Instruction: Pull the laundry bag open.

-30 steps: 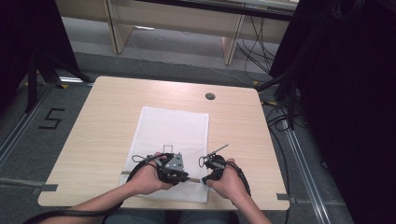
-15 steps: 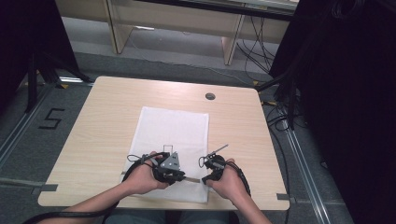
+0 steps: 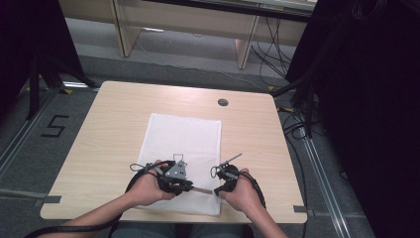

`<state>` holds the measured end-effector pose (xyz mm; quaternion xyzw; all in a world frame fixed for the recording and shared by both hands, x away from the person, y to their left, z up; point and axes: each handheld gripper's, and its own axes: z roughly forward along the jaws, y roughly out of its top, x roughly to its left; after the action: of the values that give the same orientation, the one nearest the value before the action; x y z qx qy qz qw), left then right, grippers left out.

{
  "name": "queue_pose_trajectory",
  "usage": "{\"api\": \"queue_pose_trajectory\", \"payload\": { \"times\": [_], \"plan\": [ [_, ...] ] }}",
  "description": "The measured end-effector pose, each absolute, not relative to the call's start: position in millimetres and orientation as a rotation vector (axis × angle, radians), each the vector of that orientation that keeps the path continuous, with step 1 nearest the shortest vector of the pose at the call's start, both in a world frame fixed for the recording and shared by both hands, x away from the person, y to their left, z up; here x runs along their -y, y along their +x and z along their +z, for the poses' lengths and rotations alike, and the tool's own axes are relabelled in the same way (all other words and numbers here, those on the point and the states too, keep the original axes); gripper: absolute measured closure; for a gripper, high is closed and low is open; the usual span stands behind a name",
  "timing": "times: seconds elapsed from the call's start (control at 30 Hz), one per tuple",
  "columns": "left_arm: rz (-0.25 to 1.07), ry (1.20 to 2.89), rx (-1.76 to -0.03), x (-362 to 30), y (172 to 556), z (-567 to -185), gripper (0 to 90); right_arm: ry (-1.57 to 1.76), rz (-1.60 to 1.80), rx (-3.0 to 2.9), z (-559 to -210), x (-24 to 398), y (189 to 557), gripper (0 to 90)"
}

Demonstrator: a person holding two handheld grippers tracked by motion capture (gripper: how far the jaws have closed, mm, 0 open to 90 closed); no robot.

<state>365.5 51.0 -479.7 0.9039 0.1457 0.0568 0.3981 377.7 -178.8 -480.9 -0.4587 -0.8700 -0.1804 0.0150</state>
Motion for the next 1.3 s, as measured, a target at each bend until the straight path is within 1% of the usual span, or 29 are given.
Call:
{"api": "queue_pose_trajectory", "payload": {
  "times": [0.27,0.33,0.67,0.9,1.3],
  "plan": [
    [0.126,2.278,-0.376,-50.4,365.4,-480.4,82.5,-1.426,-0.561,2.709,-481.1,179.1,377.7,90.0],
    [0.146,2.291,-0.375,-52.0,365.8,-479.4,82.5,-1.425,-0.562,2.709,-481.1,179.4,377.9,90.0],
    [0.142,2.293,-0.38,-52.0,365.3,-479.4,82.5,-1.42,-0.563,2.714,-481.9,179.8,378.1,90.0],
    [0.134,2.27,-0.409,-62.3,363.4,-480.2,82.5,-1.427,-0.555,2.703,-481.0,179.7,377.9,90.0],
    [0.135,2.28,-0.398,-62.9,363.7,-479.6,82.5,-1.42,-0.556,2.709,-480.8,180.0,378.0,90.0]
  ]
}}
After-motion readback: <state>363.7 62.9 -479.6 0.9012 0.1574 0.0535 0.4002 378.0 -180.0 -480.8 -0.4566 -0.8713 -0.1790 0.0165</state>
